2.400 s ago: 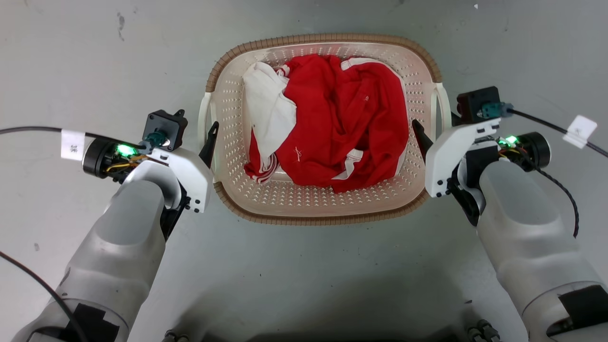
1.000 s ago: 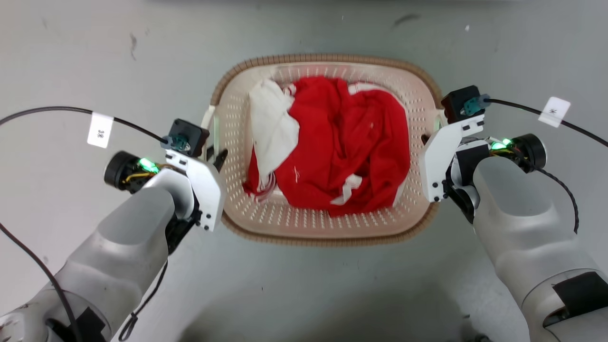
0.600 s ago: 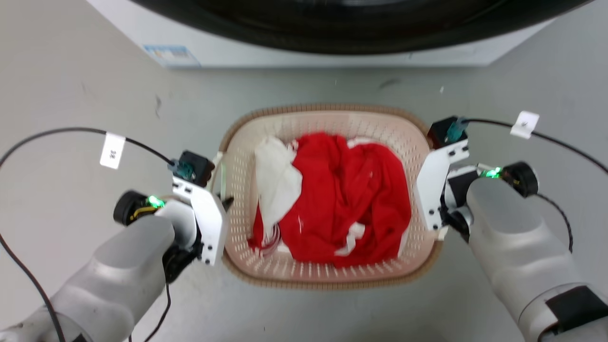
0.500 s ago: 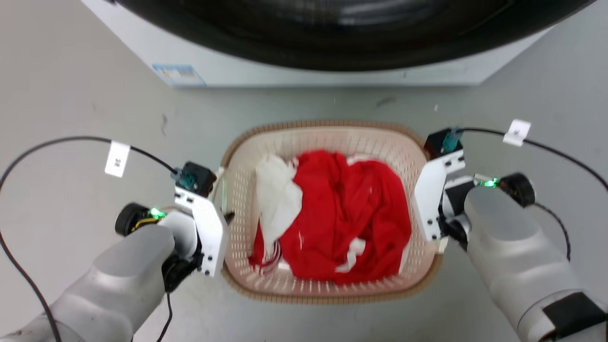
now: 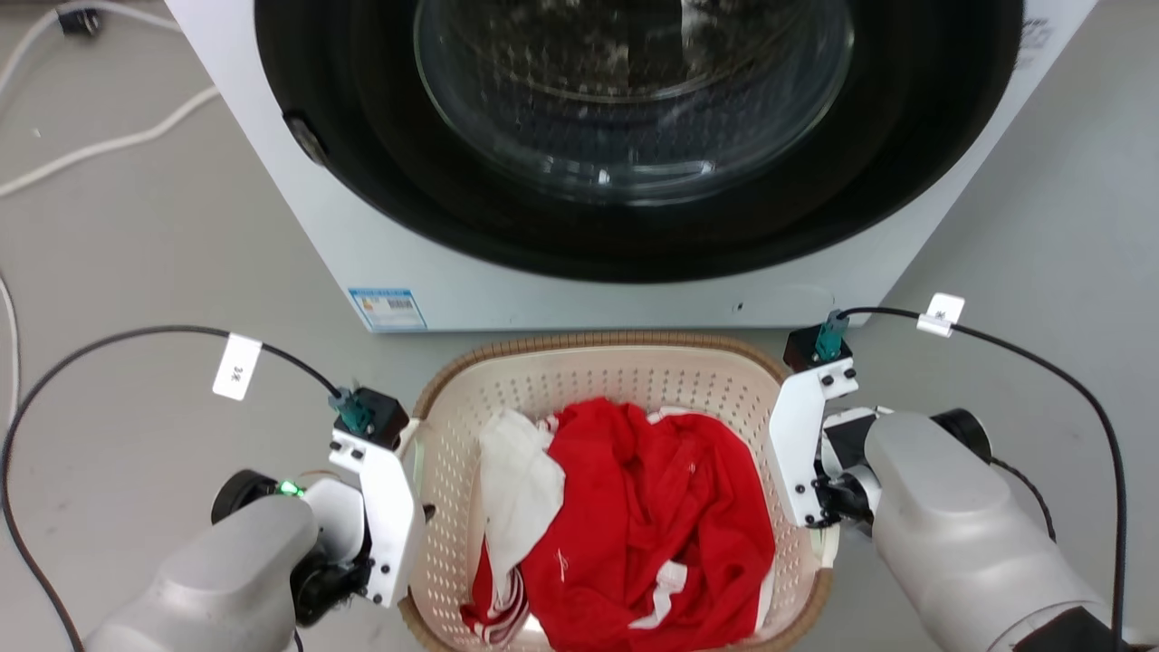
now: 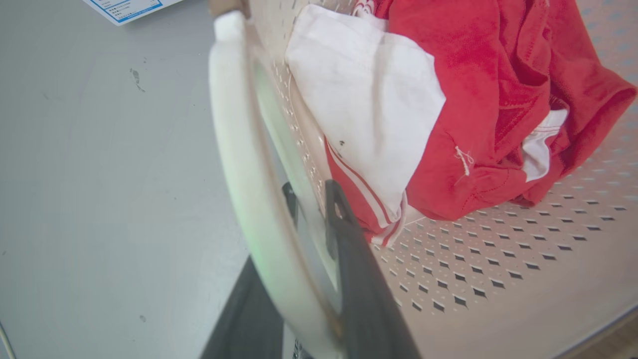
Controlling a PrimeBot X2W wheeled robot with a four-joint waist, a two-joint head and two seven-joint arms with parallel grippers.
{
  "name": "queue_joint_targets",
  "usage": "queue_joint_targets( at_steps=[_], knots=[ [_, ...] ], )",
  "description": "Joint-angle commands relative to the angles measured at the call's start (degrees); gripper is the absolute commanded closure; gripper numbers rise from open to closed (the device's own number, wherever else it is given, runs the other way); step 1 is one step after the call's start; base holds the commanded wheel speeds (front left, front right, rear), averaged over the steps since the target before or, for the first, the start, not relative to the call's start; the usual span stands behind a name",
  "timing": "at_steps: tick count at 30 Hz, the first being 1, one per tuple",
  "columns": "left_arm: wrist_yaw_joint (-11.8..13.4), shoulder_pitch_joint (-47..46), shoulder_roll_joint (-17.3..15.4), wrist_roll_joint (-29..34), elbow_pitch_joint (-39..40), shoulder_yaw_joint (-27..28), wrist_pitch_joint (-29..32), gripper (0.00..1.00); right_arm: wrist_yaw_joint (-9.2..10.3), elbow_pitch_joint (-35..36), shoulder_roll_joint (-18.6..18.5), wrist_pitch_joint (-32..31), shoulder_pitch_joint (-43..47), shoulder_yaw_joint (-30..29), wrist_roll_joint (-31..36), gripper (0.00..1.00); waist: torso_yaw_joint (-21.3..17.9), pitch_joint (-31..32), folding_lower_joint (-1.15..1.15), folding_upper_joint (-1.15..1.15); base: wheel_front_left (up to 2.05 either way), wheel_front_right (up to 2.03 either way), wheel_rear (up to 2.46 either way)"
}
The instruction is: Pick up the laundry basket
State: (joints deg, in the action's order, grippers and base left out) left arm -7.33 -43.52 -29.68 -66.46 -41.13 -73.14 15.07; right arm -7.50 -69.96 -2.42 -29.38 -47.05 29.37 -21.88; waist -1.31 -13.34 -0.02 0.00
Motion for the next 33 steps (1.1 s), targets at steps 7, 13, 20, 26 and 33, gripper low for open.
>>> queue_joint_targets(
  at_steps=[7, 13, 20, 26, 33],
  knots=[
    [-0.22, 4.26, -1.42, 0.16, 1.88, -0.41, 3.25, 1.00, 0.02, 0.73, -1.60, -2.65, 2.87, 3.38, -2.85, 1.00, -0.18, 8.10, 0.02, 0.00, 0.00, 0.00, 0.00],
    [-0.30, 6.83, -1.86, 0.12, 4.34, -0.43, 5.76, 1.00, 0.01, 0.98, -1.78, -4.35, 5.45, 5.25, -5.65, 1.00, -0.43, 11.36, 0.02, 0.00, 0.00, 0.00, 0.00],
    [-0.30, 8.34, -1.68, -0.64, 5.03, -0.38, 6.73, 1.00, 0.01, 1.76, -2.56, -5.43, 7.45, 7.33, -7.95, 1.00, -0.39, 13.44, 0.02, 0.00, 0.00, 0.00, 0.00],
    [-0.42, 7.84, -0.61, -0.33, 5.37, -0.37, 7.14, 1.00, 0.00, 2.59, -2.89, -5.99, 6.85, 9.56, -9.51, 1.00, -0.09, 13.88, 0.02, 0.00, 0.00, 0.00, 0.00],
    [-0.43, 8.15, -0.39, -0.06, 5.22, -0.38, 7.34, 1.00, -0.06, 3.04, -2.65, -5.91, 5.84, 10.81, -10.71, 1.00, -0.26, 14.09, 0.02, 0.00, 0.00, 0.00, 0.00]
  ],
)
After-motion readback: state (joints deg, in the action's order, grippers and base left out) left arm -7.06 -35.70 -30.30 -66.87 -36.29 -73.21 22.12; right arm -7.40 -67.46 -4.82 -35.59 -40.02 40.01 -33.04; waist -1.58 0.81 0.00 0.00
